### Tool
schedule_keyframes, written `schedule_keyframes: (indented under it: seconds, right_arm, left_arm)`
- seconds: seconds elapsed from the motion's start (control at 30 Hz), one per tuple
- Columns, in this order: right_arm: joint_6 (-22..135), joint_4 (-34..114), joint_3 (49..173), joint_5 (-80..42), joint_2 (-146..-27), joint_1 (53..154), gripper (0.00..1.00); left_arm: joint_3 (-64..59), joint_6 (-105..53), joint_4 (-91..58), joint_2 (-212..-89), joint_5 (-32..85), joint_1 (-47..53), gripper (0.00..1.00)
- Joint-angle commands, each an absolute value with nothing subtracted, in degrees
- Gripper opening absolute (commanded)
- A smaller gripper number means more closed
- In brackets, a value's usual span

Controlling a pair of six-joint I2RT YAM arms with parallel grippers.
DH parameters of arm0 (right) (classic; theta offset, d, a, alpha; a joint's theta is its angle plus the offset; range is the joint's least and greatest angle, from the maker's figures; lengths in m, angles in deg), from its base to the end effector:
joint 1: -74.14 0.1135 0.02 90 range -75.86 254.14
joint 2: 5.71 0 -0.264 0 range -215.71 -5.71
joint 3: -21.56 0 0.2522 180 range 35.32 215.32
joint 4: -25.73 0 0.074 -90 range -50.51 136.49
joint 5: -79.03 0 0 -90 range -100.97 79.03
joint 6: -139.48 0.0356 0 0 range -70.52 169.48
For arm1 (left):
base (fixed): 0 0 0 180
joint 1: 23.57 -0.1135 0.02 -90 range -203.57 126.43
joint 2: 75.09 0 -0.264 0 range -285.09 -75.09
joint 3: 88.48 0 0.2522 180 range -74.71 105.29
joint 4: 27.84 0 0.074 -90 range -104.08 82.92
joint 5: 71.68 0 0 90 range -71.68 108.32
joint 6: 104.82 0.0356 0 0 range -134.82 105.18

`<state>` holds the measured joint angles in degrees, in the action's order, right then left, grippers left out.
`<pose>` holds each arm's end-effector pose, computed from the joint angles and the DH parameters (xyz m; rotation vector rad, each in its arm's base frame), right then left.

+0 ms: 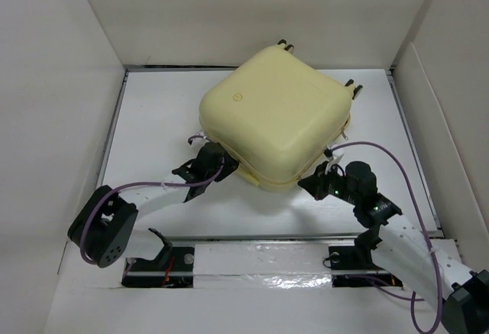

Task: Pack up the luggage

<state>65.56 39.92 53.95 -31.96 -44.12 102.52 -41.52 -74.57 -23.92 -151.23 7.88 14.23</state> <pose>0.1387 0.0894 0.2140 -0.4668 1.9426 0.8626 0.2159 -0.1593 0.1873 -0.5361 2.1813 -0.7792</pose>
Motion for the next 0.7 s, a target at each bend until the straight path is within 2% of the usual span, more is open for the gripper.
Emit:
schedule_keyframes:
  seconds: [0.0, 0.1, 0.17, 0.2, 0.37, 0.53, 0.67]
  right_arm:
    - [67.24, 29.83, 55.18, -37.25, -41.22, 104.29, 0.00]
    - [67.41, 29.82, 54.74, -36.20, -40.95, 104.29, 0.00]
    - [67.33, 29.30, 54.65, -33.56, -40.95, 104.29, 0.00]
    - [67.24, 28.08, 54.65, -33.12, -41.21, 104.29, 0.00]
    - [66.97, 24.65, 57.46, -34.08, -46.83, 103.06, 0.00]
    - [68.72, 15.95, 62.56, -40.22, -56.05, 97.53, 0.00]
    - [67.60, 13.74, 69.84, -42.42, -63.08, 97.52, 0.00]
  left_arm:
    - [-42.98, -76.52, -34.46, -151.73, 0.49, 13.61, 0.36]
    - [-43.51, -76.69, -37.10, -153.84, -1.45, 13.61, 0.25]
    - [-43.60, -75.03, -38.86, -156.30, -1.11, 13.61, 0.05]
    - [-43.43, -74.24, -39.38, -157.17, -0.67, 13.61, 0.00]
    - [-46.75, -71.77, -43.68, -157.10, 2.58, 12.99, 0.00]
    - [-57.21, -70.72, -46.60, -148.86, 0.49, 16.92, 0.00]
    - [-63.71, -72.99, -47.21, -143.83, 1.09, 20.18, 0.00]
